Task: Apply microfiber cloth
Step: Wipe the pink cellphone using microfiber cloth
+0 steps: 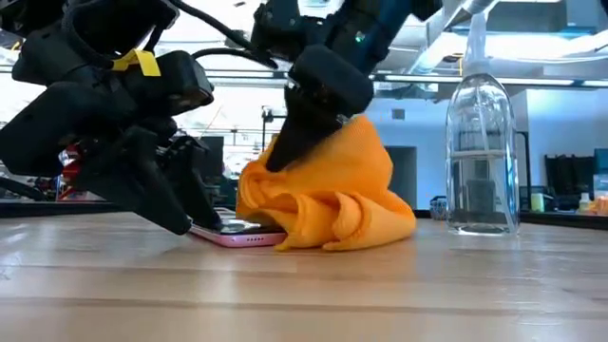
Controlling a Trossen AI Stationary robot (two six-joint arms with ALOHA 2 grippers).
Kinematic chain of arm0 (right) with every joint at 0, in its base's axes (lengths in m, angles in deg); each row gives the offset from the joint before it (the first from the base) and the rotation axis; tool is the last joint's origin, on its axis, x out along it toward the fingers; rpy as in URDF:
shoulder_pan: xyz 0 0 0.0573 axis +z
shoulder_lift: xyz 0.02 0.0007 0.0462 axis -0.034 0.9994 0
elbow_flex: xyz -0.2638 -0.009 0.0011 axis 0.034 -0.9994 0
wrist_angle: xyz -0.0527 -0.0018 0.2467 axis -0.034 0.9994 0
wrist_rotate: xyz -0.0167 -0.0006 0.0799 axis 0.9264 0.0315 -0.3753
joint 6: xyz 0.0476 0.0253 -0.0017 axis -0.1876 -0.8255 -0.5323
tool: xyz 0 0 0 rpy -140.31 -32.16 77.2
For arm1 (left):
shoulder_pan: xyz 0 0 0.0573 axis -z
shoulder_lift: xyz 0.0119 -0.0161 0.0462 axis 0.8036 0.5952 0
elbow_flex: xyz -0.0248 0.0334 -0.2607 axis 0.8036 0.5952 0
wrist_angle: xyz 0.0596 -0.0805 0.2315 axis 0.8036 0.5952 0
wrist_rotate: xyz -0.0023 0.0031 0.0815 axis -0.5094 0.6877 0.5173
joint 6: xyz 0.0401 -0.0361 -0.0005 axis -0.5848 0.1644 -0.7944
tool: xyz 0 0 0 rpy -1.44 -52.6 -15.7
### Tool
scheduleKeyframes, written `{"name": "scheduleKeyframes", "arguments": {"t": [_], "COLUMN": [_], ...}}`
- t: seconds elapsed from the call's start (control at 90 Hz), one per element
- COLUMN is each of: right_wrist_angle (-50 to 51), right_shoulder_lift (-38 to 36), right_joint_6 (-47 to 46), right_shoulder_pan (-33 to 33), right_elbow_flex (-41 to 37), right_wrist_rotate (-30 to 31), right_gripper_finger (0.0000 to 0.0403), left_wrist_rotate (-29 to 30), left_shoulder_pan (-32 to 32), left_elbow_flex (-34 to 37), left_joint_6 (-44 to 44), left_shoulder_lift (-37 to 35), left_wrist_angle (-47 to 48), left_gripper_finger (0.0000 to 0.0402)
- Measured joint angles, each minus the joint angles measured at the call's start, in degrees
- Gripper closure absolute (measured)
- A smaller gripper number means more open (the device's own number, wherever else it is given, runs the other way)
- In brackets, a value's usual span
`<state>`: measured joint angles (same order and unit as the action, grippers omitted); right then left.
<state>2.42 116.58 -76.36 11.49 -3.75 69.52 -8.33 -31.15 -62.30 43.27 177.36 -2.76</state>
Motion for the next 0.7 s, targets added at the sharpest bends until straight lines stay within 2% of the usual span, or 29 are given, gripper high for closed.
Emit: {"name": "scheduleKeyframes", "arguments": {"t": [0.156, 0.322, 0.456, 0.578, 0.7], "right_wrist_angle": [2.0, 3.1, 1.5, -2.3, -8.2], "right_shoulder_lift": [0.8, 0.7, 0.6, 0.6, 0.7], "right_joint_6": [0.0, 0.0, 0.2, 1.3, 2.9], "right_shoulder_pan": [-0.2, -0.2, -0.3, -0.5, -0.8], "right_elbow_flex": [0.0, 0.1, 0.2, 0.2, 0.2], "right_wrist_rotate": [-0.1, -0.6, -0.9, -3.1, -6.1], "right_gripper_finger": [0.0403, 0.0403, 0.0403, 0.0403, 0.0403], "left_wrist_rotate": [-0.3, 0.5, 5.4, 12.1, 11.9], "left_shoulder_pan": [0.2, 0.3, 0.3, -0.1, -1.9], "left_elbow_flex": [-3.5, -10.0, -14.1, -14.0, -10.6], "left_joint_6": [0.2, -1.1, -2.1, -2.0, -0.5], "left_shoulder_lift": [-2.0, -6.3, -9.2, -10.8, -10.8], "left_wrist_angle": [4.2, 18.6, 29.2, 33.3, 35.0], "left_gripper_finger": [0.0180, 0.0180, 0.0180, 0.0180, 0.0180]}}
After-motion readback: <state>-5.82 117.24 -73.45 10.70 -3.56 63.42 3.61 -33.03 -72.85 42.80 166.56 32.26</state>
